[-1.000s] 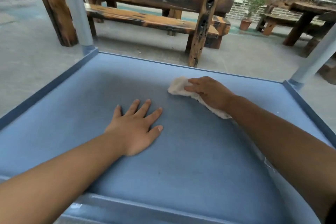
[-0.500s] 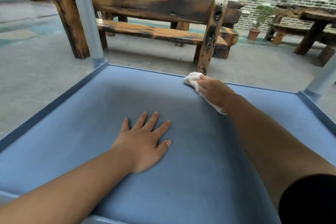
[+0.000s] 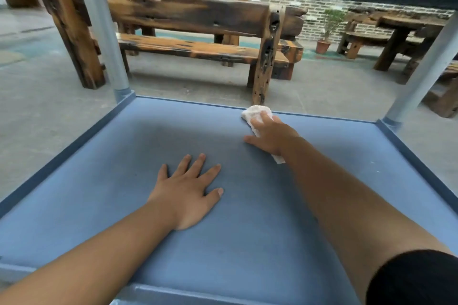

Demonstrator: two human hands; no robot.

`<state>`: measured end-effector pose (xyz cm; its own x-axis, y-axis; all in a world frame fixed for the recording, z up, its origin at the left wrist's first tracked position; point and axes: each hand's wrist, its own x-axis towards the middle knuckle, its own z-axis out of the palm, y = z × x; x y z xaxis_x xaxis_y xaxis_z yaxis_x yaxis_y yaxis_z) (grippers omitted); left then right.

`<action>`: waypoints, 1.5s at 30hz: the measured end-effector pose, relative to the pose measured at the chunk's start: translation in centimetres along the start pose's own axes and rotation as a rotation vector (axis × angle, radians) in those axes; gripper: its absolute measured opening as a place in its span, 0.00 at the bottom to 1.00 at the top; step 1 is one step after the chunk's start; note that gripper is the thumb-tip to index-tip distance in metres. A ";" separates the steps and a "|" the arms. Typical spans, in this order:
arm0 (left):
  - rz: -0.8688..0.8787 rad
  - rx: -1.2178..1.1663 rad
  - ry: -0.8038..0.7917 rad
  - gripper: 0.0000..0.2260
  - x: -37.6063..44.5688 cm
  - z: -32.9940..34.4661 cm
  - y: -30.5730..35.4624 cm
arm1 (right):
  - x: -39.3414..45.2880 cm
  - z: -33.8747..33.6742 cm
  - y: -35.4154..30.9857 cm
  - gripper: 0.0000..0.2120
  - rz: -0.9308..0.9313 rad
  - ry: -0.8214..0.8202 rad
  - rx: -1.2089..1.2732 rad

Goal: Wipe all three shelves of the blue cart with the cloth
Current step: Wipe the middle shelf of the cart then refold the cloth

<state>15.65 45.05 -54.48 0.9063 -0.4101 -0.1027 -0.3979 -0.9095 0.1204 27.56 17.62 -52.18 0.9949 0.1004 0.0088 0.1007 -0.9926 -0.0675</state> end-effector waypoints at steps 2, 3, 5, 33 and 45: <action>0.006 0.005 -0.003 0.33 -0.1 -0.1 0.0 | -1.5 0.0 -0.5 0.35 0.031 0.021 0.014; 0.008 0.009 -0.007 0.32 -0.1 -0.1 0.1 | -2.4 0.0 -0.9 0.35 0.048 0.020 0.007; 0.008 0.013 -0.014 0.30 -0.4 -0.2 0.1 | -4.7 0.2 -1.6 0.37 0.076 -0.005 -0.004; 0.022 0.049 -0.020 0.34 -0.7 0.1 0.3 | -12.7 -0.8 5.9 0.24 0.038 -0.049 -0.014; 0.032 0.086 0.004 0.31 -0.6 0.3 0.3 | -0.9 -1.0 10.2 0.24 0.471 0.119 0.073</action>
<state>14.98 45.04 -54.67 0.8933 -0.4391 -0.0960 -0.4375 -0.8984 0.0383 27.68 7.33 -51.85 0.9256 -0.3712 0.0742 -0.3562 -0.9204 -0.1615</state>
